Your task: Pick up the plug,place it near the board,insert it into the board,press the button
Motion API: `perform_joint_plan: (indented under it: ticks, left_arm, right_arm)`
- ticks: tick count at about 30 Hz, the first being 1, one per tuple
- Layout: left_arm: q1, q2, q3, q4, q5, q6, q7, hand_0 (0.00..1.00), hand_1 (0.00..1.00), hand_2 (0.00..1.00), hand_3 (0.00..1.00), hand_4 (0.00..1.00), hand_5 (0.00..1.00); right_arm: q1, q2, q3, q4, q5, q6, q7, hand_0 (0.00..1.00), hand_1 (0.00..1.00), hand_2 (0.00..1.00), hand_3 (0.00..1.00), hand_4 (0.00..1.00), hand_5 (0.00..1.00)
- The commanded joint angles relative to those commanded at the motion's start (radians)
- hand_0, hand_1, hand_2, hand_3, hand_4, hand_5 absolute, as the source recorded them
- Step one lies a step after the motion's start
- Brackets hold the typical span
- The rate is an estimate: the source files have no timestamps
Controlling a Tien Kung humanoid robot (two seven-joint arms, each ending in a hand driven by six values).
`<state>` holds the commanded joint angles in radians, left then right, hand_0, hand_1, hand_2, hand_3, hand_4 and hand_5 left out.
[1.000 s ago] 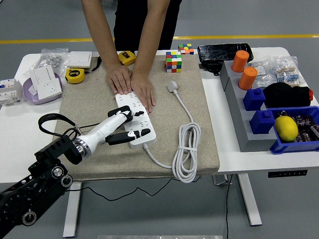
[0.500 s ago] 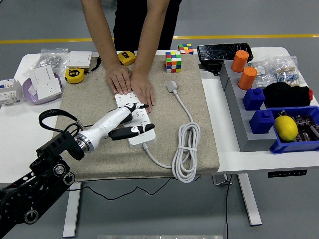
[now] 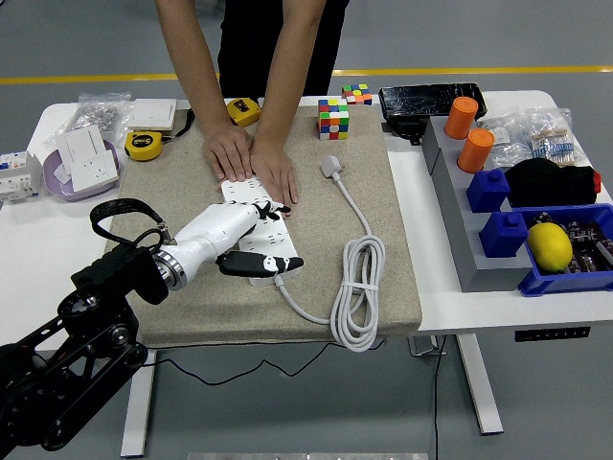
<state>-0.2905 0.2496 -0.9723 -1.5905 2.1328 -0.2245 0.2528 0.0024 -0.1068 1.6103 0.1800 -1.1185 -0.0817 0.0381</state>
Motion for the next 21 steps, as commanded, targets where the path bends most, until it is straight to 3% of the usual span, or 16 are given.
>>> perform_joint_plan:
  ticks: [5, 6, 10, 11, 12, 17, 18, 21]
  left_arm:
    - [-0.007, 0.003, 0.002, -0.017, 0.014, -0.070, 0.045, 0.201, 0.070, 0.175, 0.751, 0.534, 0.243]
    - [-0.008, 0.003, 0.002, -0.019, 0.014, -0.080, 0.051, 0.166, 0.044, 0.157, 0.784, 0.464, 0.197]
    - [-0.017, -0.004, 0.007, 0.002, 0.013, -0.117, 0.076, 0.166, 0.044, 0.157, 0.784, 0.464, 0.197]
    - [-0.019, -0.006, 0.010, 0.011, 0.013, -0.121, 0.077, 0.166, 0.044, 0.157, 0.784, 0.464, 0.197]
    - [-0.021, -0.007, 0.014, 0.020, 0.014, -0.124, 0.077, 0.155, 0.039, 0.153, 0.851, 0.459, 0.185]
    - [-0.033, -0.014, 0.034, 0.076, 0.021, -0.124, 0.072, 0.155, 0.039, 0.153, 0.851, 0.459, 0.185]
    - [-0.035, -0.016, 0.036, 0.082, 0.021, -0.123, 0.071, 0.152, 0.038, 0.153, 0.911, 0.456, 0.177]
    - [-0.039, -0.020, 0.040, 0.098, 0.021, -0.120, 0.070, 0.152, 0.038, 0.153, 0.911, 0.456, 0.177]
  right_arm:
    - [0.000, 0.000, -0.001, 0.000, 0.001, 0.000, -0.001, 0.932, 0.881, 0.831, 0.810, 0.998, 0.998]
    - [0.000, -0.001, -0.001, 0.000, 0.001, 0.000, -0.001, 0.932, 0.881, 0.831, 0.809, 0.998, 0.998]
    - [0.001, 0.000, -0.001, 0.000, 0.001, 0.001, -0.001, 0.932, 0.881, 0.831, 0.809, 0.998, 0.998]
    - [0.001, 0.000, -0.001, 0.000, 0.002, 0.001, -0.001, 0.932, 0.881, 0.831, 0.809, 0.998, 0.998]
    - [0.001, 0.000, -0.001, 0.000, 0.001, 0.001, -0.001, 0.932, 0.881, 0.831, 0.804, 0.998, 0.998]
    - [0.002, 0.001, -0.001, 0.000, 0.001, 0.001, 0.000, 0.932, 0.881, 0.831, 0.804, 0.998, 0.998]
    - [0.002, 0.001, -0.001, 0.000, 0.000, 0.001, -0.001, 0.931, 0.881, 0.830, 0.804, 0.998, 0.998]
    - [0.001, 0.001, -0.001, 0.000, 0.000, 0.001, -0.001, 0.931, 0.881, 0.830, 0.804, 0.998, 0.998]
